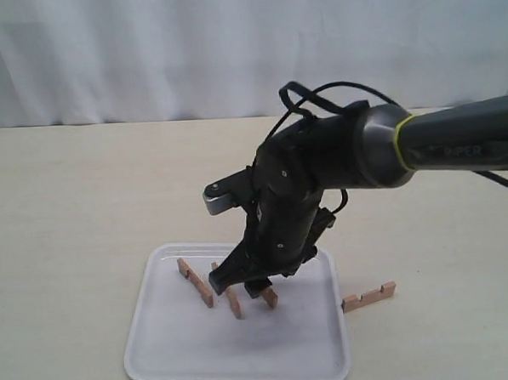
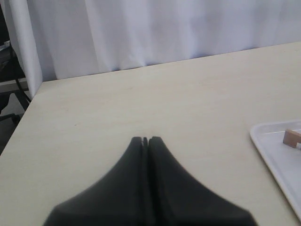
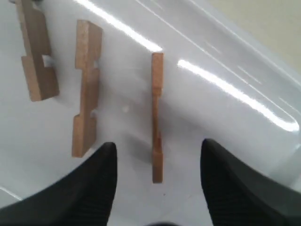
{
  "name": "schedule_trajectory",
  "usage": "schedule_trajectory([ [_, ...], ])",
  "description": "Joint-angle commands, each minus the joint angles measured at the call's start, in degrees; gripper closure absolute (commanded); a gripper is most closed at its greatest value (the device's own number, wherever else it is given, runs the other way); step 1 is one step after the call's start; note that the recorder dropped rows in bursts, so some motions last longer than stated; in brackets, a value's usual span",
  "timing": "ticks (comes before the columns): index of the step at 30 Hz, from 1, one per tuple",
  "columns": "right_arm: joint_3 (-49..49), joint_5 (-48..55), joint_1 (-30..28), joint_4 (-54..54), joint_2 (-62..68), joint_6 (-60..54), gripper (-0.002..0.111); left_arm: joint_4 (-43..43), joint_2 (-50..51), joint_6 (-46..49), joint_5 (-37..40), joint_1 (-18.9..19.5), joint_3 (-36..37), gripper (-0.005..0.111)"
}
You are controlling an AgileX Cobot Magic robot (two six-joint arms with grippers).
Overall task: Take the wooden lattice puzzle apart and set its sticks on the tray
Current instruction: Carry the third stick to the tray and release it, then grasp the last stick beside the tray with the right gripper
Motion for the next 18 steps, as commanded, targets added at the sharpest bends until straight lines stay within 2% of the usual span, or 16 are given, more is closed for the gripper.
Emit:
schedule_trajectory([
  [1, -2.8, 7.3, 0.1, -0.2, -5.8, -4.1, 0.056, 0.1, 0.0, -0.5, -0.5, 0.0, 0.1, 0.107],
  [9, 0.1, 13.5, 0.1, -2.3, -15.3, -13.5, 0.056, 0.1, 0.0, -0.5, -0.5, 0.0, 0.1, 0.107],
  [18, 12.4, 5.5, -2.6, -6.1, -20.9, -22.1, 0.056, 0.1, 0.0, -0.5, -0.5, 0.0, 0.1, 0.107],
])
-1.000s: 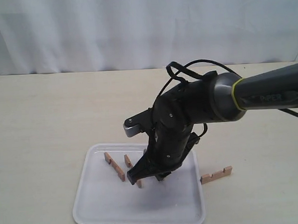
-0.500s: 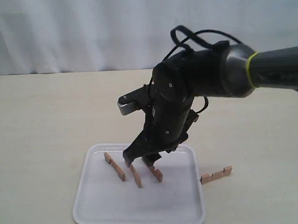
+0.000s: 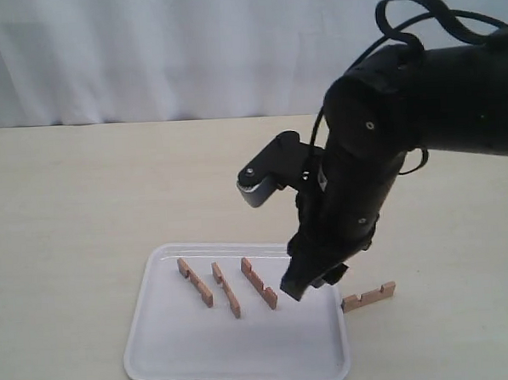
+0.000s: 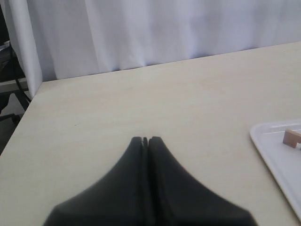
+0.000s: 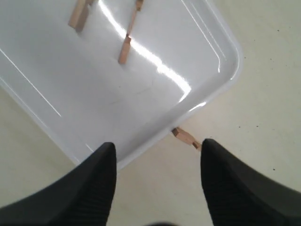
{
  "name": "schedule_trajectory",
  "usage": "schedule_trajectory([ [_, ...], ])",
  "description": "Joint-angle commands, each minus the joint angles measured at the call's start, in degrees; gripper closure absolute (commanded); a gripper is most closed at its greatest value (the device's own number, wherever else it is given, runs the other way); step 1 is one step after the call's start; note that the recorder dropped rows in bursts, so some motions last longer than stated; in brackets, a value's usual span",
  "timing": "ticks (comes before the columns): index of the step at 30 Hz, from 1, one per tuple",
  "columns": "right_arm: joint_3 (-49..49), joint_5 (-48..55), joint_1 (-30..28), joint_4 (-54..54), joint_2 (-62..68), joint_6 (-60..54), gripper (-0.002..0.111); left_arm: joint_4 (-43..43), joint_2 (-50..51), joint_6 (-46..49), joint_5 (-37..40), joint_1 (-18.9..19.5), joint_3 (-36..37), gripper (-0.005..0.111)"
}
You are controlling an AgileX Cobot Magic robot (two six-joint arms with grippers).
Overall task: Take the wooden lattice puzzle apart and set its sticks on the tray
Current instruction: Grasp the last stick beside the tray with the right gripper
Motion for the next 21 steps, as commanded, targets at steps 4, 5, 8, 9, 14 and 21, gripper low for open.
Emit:
schedule_trajectory([
  [4, 10.0, -8.9, -4.5, -1.5, -3.6, -9.6, 0.056, 0.1, 0.0, -0.5, -0.5, 0.0, 0.1, 0.107],
  [5, 10.8, -9.5, -5.4, -1.5, -3.6, -10.7, 0.056, 0.1, 0.0, -0.5, -0.5, 0.0, 0.1, 0.107],
  [8, 13.9, -13.4, -9.5, -1.5, -3.6, -16.2, 0.056, 0.1, 0.0, -0.5, -0.5, 0.0, 0.1, 0.107],
  [9, 15.0, -15.1, -10.7, -1.5, -3.6, -18.1, 0.056, 0.1, 0.0, -0.5, -0.5, 0.0, 0.1, 0.107],
  [14, 20.5, -24.0, -12.0, -1.4, -3.6, -36.8, 0.056, 0.1, 0.0, -0.5, -0.5, 0.0, 0.1, 0.107],
  [21, 20.5, -27.0, -12.0, -0.8, 0.3, -39.5, 0.056, 0.1, 0.0, -0.5, -0.5, 0.0, 0.1, 0.107],
])
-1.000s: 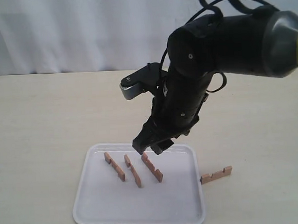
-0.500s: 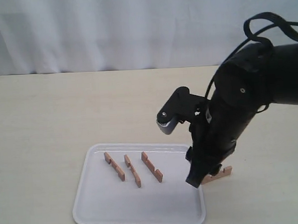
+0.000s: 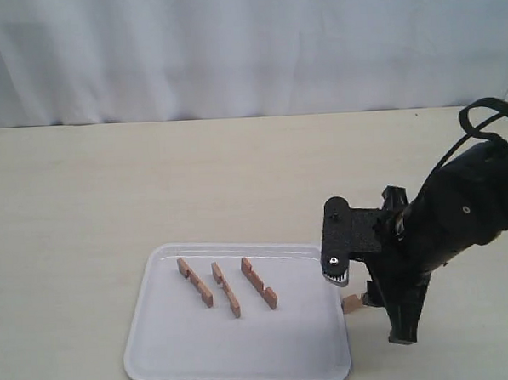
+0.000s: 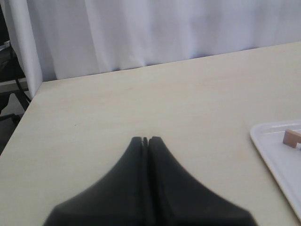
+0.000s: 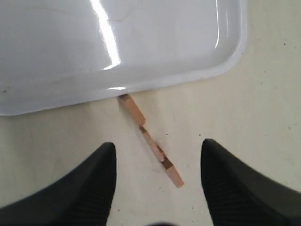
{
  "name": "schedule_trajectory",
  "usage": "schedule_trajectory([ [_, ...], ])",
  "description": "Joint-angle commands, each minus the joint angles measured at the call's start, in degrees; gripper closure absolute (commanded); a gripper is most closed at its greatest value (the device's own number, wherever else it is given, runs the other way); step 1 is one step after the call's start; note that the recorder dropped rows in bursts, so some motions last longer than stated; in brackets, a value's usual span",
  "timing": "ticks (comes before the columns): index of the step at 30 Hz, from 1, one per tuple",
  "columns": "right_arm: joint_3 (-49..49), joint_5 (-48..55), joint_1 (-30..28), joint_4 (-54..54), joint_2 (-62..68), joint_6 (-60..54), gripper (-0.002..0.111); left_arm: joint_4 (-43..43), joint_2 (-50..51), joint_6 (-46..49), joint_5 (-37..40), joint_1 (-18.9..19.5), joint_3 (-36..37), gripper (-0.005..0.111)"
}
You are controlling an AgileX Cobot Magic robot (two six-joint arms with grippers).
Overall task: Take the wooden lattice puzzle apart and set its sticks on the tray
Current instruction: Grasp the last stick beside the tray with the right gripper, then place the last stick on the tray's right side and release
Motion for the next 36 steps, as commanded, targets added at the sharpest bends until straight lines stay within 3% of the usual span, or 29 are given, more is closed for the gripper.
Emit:
schedule_trajectory([
  [1, -2.4, 2.2, -0.4, 0.6, 4.9, -0.7, 0.056, 0.1, 0.0, -0.5, -0.5, 0.0, 0.1, 0.107],
  [4, -5.6, 6.7, -0.4, 1.6, 8.8, -0.7, 0.056, 0.1, 0.0, -0.5, -0.5, 0.0, 0.1, 0.107],
  [12, -6.4, 5.1, -0.4, 0.9, 13.0, -1.2, 0.057, 0.1, 0.0, -0.5, -0.5, 0.0, 0.1, 0.107],
  [14, -6.4, 4.7, -0.4, 0.7, 13.0, -2.8, 0.074, 0.1, 0.0, -0.5, -0.5, 0.0, 0.1, 0.107],
  [15, -6.4, 4.7, -0.4, 0.7, 13.0, -4.0, 0.094, 0.1, 0.0, -0.5, -0.5, 0.0, 0.1, 0.107],
  [16, -6.4, 4.7, -0.4, 0.7, 13.0, -4.0, 0.103, 0.1, 0.0, -0.5, -0.5, 0.0, 0.1, 0.107],
  [22, -6.4, 8.8, 1.0, 1.4, 10.7, -0.5, 0.104, 0.1, 0.0, -0.5, -0.5, 0.0, 0.1, 0.107],
  [36, -6.6, 11.1, 11.3, 1.8, -5.2, 15.9, 0.104, 0.1, 0.0, -0.5, -0.5, 0.0, 0.1, 0.107],
])
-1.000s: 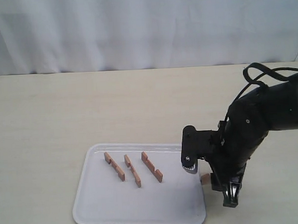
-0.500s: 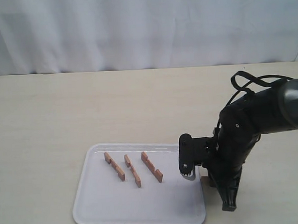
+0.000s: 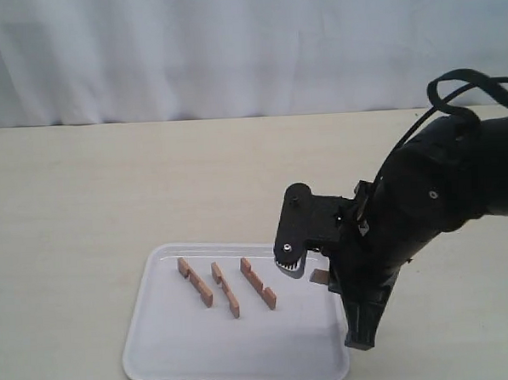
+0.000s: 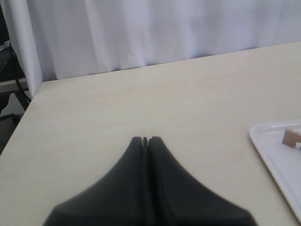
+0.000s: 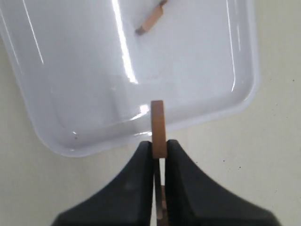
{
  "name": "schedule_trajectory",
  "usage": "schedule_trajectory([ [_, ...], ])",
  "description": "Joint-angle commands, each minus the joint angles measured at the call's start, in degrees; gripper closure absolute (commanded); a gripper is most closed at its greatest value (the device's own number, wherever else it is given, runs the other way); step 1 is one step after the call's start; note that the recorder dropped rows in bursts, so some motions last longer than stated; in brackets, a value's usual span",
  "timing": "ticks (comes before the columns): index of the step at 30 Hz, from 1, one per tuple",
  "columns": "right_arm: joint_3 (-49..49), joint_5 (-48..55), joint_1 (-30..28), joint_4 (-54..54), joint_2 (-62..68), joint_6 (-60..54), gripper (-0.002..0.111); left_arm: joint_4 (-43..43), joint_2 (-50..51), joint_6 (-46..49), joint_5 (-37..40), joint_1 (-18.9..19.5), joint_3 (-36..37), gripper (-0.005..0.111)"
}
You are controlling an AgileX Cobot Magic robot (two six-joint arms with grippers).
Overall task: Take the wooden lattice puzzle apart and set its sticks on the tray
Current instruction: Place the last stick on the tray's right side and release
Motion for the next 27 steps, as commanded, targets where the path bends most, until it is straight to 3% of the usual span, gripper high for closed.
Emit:
schedule_trajectory([
  [1, -0.7, 0.9, 2.3, 0.2, -2.8, 5.4, 0.104, 0.1, 0.0, -0.5, -0.5, 0.0, 0.1, 0.107],
  [12, -7.6, -1.2, 2.6, 10.9, 1.0, 15.3, 0.104, 0.1, 0.0, -0.5, -0.5, 0.0, 0.1, 0.107],
  [21, -11.1, -5.8, -0.3, 5.5, 12.6, 35.8, 0.104, 0.1, 0.0, -0.5, -0.5, 0.0, 0.1, 0.107],
  [27, -11.4, -7.0, -1.4, 5.8, 18.2, 35.8, 0.104, 0.1, 0.0, -0.5, -0.5, 0.0, 0.1, 0.107],
])
